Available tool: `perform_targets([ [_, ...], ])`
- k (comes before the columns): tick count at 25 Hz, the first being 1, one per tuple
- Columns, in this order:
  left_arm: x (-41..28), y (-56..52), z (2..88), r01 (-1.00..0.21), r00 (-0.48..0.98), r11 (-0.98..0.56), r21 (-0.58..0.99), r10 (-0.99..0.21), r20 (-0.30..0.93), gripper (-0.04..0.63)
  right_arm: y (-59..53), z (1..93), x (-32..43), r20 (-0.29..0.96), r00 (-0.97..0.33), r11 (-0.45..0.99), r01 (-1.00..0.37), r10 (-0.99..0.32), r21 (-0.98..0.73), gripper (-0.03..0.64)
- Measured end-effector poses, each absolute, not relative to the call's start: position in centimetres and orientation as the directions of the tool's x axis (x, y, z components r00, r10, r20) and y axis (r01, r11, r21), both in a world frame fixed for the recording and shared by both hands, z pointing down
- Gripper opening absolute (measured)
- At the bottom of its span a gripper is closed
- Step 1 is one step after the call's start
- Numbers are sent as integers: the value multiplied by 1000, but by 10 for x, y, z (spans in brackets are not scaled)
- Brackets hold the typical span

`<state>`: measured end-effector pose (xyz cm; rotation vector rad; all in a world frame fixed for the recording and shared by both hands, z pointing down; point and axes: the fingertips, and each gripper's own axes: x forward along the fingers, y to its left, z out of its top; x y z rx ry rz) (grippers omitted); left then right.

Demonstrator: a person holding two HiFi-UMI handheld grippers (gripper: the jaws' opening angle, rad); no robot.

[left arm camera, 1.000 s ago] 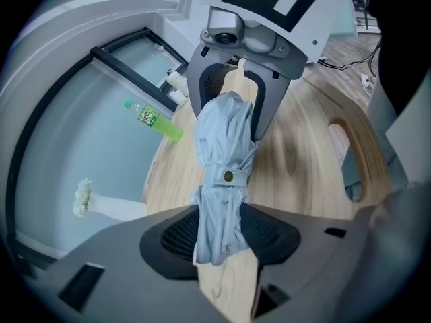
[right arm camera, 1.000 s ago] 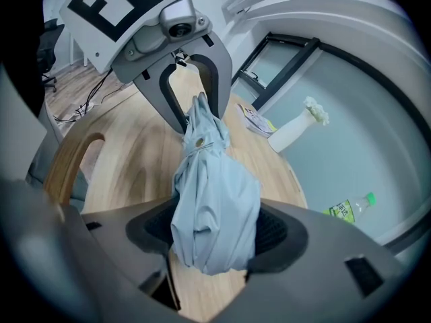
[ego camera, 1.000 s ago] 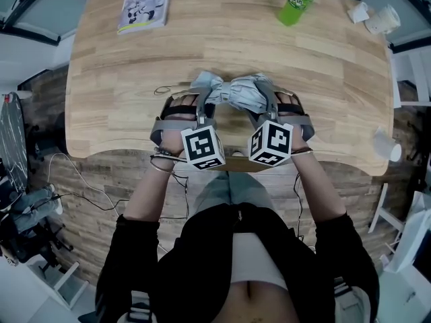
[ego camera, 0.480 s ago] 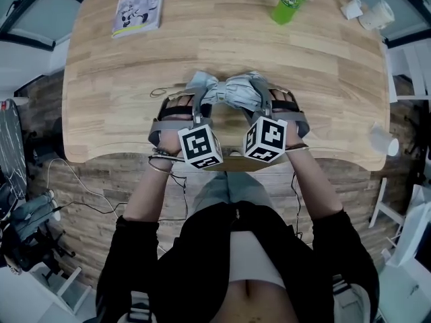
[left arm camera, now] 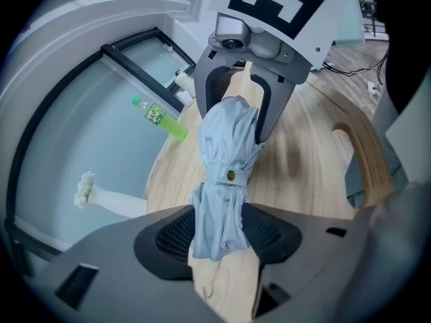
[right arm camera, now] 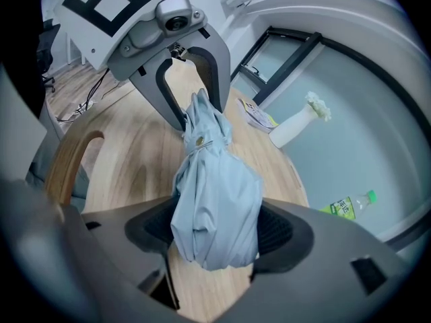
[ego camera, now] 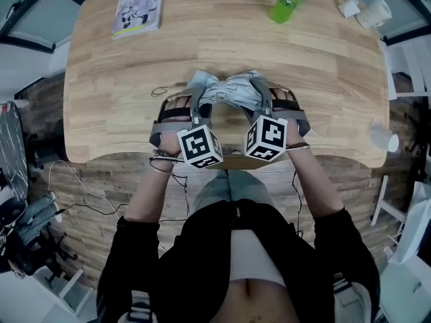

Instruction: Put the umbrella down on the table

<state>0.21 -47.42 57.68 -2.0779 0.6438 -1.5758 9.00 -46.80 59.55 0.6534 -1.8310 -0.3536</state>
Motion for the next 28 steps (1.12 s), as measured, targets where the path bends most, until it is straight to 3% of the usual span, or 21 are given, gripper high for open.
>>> perform_targets([
  [20,7,-453,528,-169,293,-725,-668,-684,668,207,-451,558,92,696,-259,741,-280,-670,610,327],
  [28,11,-444,508,-279,319,-705,-652,-709,629,189,-448,538,91,650,-276,703,-355,-708,615,327],
])
